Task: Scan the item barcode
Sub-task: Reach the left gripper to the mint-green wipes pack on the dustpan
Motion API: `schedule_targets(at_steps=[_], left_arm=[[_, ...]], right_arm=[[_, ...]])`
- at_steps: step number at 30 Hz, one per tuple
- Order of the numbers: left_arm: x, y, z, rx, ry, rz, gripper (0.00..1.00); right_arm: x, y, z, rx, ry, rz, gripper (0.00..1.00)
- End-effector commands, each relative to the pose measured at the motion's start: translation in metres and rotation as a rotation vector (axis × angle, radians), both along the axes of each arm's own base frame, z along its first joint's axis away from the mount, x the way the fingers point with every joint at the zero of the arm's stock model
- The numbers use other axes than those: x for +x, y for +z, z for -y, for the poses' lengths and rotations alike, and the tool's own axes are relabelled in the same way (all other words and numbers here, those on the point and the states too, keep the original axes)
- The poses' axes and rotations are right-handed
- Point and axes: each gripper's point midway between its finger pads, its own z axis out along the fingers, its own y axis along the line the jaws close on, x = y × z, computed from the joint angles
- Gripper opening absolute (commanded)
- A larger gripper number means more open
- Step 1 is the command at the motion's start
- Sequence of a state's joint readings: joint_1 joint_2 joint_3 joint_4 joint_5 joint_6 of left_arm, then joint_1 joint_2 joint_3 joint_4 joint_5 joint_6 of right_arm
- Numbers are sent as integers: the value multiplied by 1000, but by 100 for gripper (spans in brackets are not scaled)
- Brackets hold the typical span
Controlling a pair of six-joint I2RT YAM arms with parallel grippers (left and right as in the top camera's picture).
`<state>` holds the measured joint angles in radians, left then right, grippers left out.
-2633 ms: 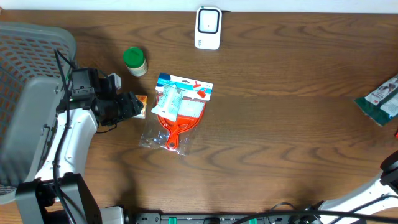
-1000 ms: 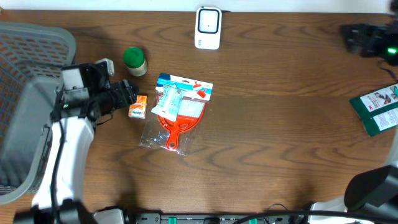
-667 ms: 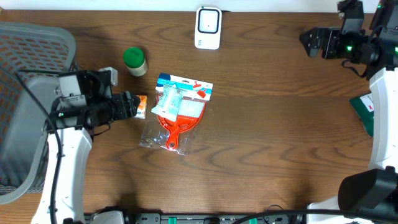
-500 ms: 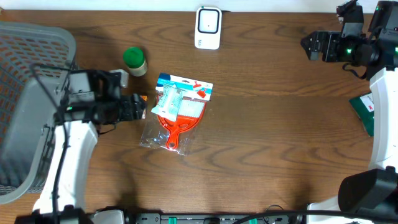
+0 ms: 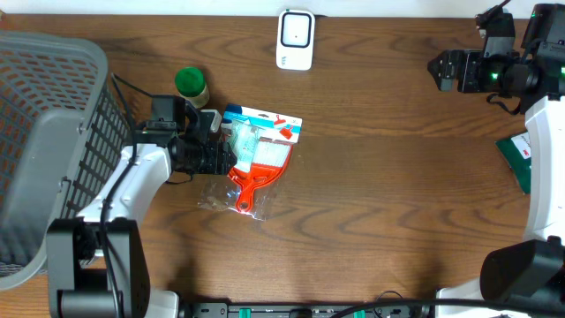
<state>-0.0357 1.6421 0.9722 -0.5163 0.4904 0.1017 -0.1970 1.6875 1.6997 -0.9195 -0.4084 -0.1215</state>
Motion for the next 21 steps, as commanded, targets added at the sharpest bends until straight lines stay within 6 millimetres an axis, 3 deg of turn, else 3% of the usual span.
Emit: schedule_targets(at_steps=[1,21], left_arm=[[-1,-7,-1,1,13,-21,68],[17,0,0,-18,52,38,64]], right_arm=[[-3,6,-1,-17,13,19,99],[-3,6,-7,-4,26,15,99]])
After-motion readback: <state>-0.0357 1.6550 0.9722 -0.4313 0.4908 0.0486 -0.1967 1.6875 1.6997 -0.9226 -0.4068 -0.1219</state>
